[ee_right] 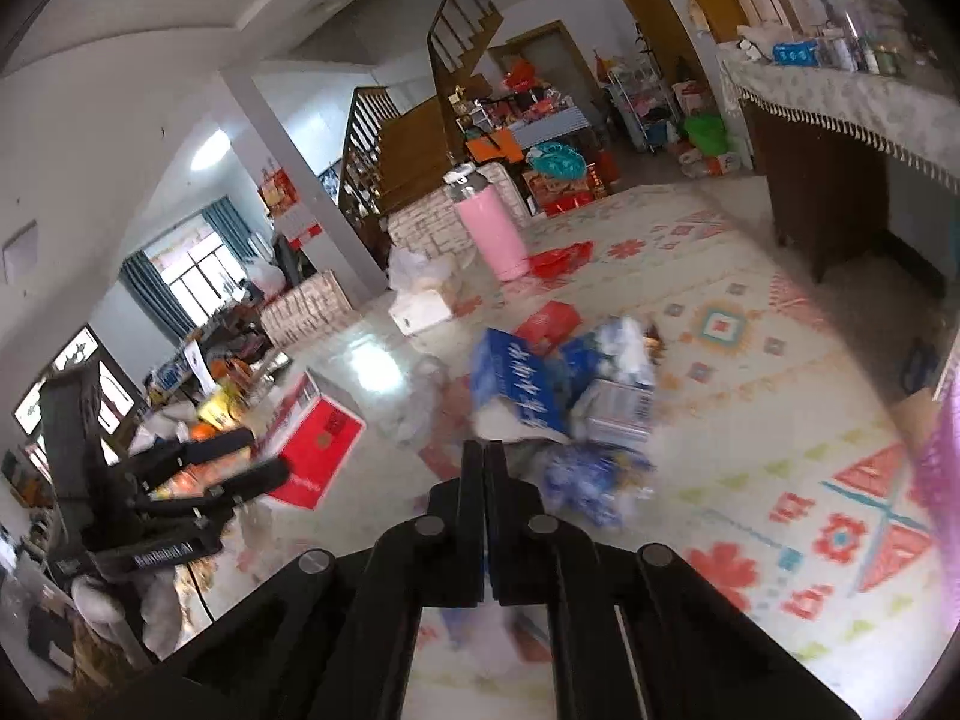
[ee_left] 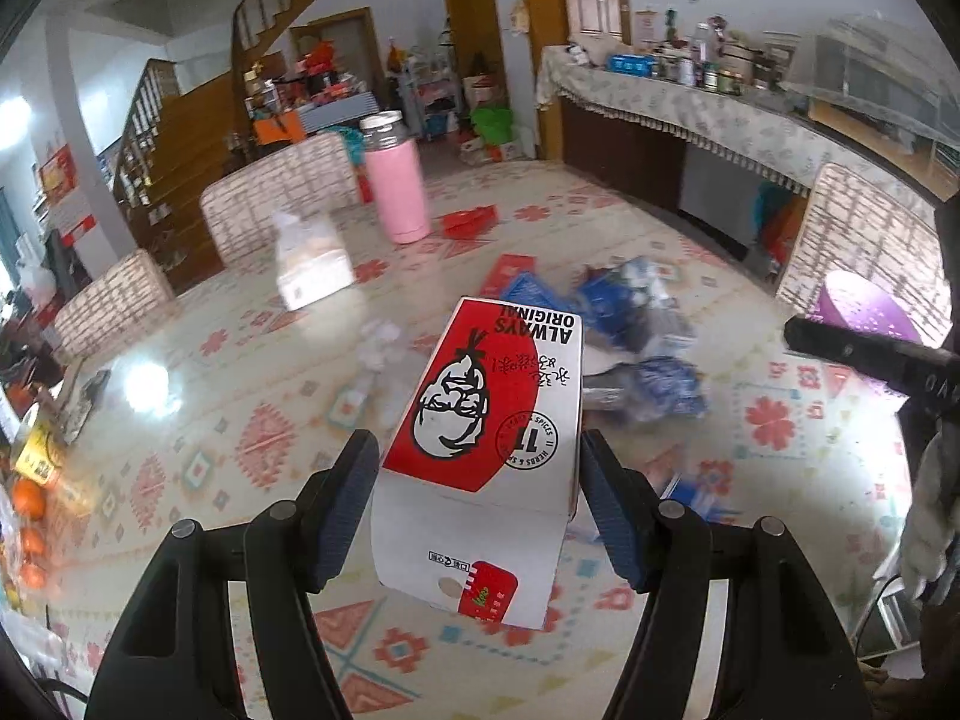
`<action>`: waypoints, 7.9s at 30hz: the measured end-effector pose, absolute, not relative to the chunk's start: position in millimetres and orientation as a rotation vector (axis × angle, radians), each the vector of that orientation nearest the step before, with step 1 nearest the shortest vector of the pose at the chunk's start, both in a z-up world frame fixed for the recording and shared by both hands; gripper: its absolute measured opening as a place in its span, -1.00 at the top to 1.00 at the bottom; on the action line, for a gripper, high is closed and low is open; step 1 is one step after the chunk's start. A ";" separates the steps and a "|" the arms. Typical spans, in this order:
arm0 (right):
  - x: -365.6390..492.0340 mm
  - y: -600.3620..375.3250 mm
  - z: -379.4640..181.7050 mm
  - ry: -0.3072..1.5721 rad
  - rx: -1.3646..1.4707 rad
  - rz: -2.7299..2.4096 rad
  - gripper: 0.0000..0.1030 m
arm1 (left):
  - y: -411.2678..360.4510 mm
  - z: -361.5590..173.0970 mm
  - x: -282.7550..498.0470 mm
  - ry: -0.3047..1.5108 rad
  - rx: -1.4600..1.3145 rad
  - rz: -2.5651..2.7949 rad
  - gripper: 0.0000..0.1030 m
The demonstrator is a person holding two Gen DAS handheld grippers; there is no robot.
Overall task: Collect trash
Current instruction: 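Carry the KFC box with the left gripper while the right carries the carton to the basket, then open both grippers over the purple basket, dropping the box and carton, then grasp the blue-and-white carton with the left gripper while the right moves back to the table, then grasp the white packet with the right gripper, then carry the carton with the left gripper while the right carries the packet to the basket, then open both grippers over the purple basket to drop the carton and packet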
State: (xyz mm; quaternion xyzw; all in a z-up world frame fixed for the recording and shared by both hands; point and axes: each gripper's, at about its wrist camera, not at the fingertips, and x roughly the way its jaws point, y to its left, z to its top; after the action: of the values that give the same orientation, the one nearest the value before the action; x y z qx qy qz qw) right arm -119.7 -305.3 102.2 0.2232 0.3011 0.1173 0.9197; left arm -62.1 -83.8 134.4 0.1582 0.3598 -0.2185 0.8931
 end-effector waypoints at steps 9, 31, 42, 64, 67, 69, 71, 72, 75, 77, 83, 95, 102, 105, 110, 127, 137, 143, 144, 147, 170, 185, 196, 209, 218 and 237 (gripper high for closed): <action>-123.3 -231.6 67.5 0.752 0.221 0.405 -0.92 | -79.4 133.1 -67.6 0.775 0.247 -0.428 -0.31; -217.4 -400.9 76.0 0.638 0.425 0.072 0.81 | -201.4 135.4 -90.1 0.786 0.302 -0.685 -0.31; -169.7 -305.1 66.2 0.750 0.308 0.393 -0.71 | -162.7 167.7 -82.2 0.725 0.229 -0.482 -0.31; -162.7 -345.3 59.2 0.709 0.376 0.275 0.45 | -189.9 155.6 -81.9 0.765 0.242 -0.542 -0.32; -197.7 -405.2 71.8 0.648 0.405 0.103 0.45 | -236.1 149.0 -86.2 0.778 0.286 -0.640 -0.32; -219.8 -443.1 78.3 0.616 0.424 -0.016 0.45 | -274.4 144.3 -90.6 0.792 0.316 -0.723 -0.32; -238.0 -476.9 81.8 0.599 0.440 -0.111 0.45 | -309.8 140.8 -94.5 0.803 0.334 -0.799 -0.32; -246.4 -494.6 83.4 0.595 0.446 -0.162 0.45 | -329.6 138.7 -96.4 0.812 0.340 -0.840 -0.32; -261.8 -528.9 85.1 0.596 0.465 -0.265 0.45 | -382.3 131.4 -99.3 0.845 0.350 -0.938 -0.32; -268.2 -546.9 85.1 0.596 0.467 -0.316 0.44 | -414.0 125.9 -98.0 0.877 0.338 -0.995 -0.34; -261.1 -585.0 74.8 0.622 0.493 -0.420 0.01 | -474.5 101.4 -86.1 1.014 0.312 -1.079 -0.38; -331.8 -592.7 79.3 0.553 0.534 -0.518 -0.33 | -397.9 115.5 -91.6 0.932 0.343 -0.966 -0.38; -357.2 -584.7 93.5 0.540 0.502 -0.546 -0.38 | -316.7 154.7 -88.9 0.766 0.286 -0.819 -0.38; -352.2 -573.1 95.1 0.539 0.488 -0.509 -0.44 | -275.6 168.1 -86.1 0.706 0.257 -0.721 -0.39; -332.2 -546.2 92.7 0.554 0.473 -0.416 -0.47 | -193.2 180.4 -69.4 0.654 0.186 -0.523 -0.64; -239.6 -414.2 66.0 0.699 0.416 -0.105 -0.55 | -90.6 94.0 22.8 0.959 0.028 -0.378 -0.68; -206.5 -380.0 55.5 0.751 0.421 -0.068 -0.56 | -162.1 75.0 79.4 1.013 0.071 -0.406 -0.68; -182.4 -371.8 53.0 0.776 0.424 -0.027 -0.56 | -159.3 53.5 92.2 1.130 -0.090 -0.495 0.26; -178.5 -369.6 54.0 0.777 0.421 -0.019 -0.56 | -153.2 54.6 89.8 1.139 -0.147 -0.522 0.29; -159.9 -360.7 55.8 0.786 0.406 0.015 -0.58 | -142.8 65.2 73.5 1.093 -0.168 -0.528 0.37; 25.6 -299.5 26.6 0.889 0.266 -0.056 -0.40 | -86.3 96.1 22.7 0.843 -0.183 -0.498 0.39; -42.4 -313.1 74.4 0.734 0.290 -0.030 -0.10 | -86.7 106.1 8.1 0.758 -0.130 -0.452 0.40; -127.1 -348.3 96.6 0.649 0.254 -0.082 -0.10 | -86.2 131.2 -9.9 0.754 -0.186 -0.518 0.40; -205.9 -442.3 89.0 0.586 0.401 -0.193 -0.10 | -198.5 151.8 -53.6 0.806 -0.061 -0.731 0.40; -265.5 -521.7 82.4 0.548 0.484 -0.349 -0.10 | -326.7 154.6 -79.7 0.864 0.000 -0.938 0.40; -270.3 -580.4 72.2 0.568 0.553 -0.403 -0.40 | -391.3 147.4 -89.8 0.872 0.060 -0.949 -0.50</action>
State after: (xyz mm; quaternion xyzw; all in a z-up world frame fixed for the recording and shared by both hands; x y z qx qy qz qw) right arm -270.3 -580.4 72.2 0.2676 0.2745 -0.1947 0.9028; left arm -89.8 -391.3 147.4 0.0278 0.4065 -0.4423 0.7990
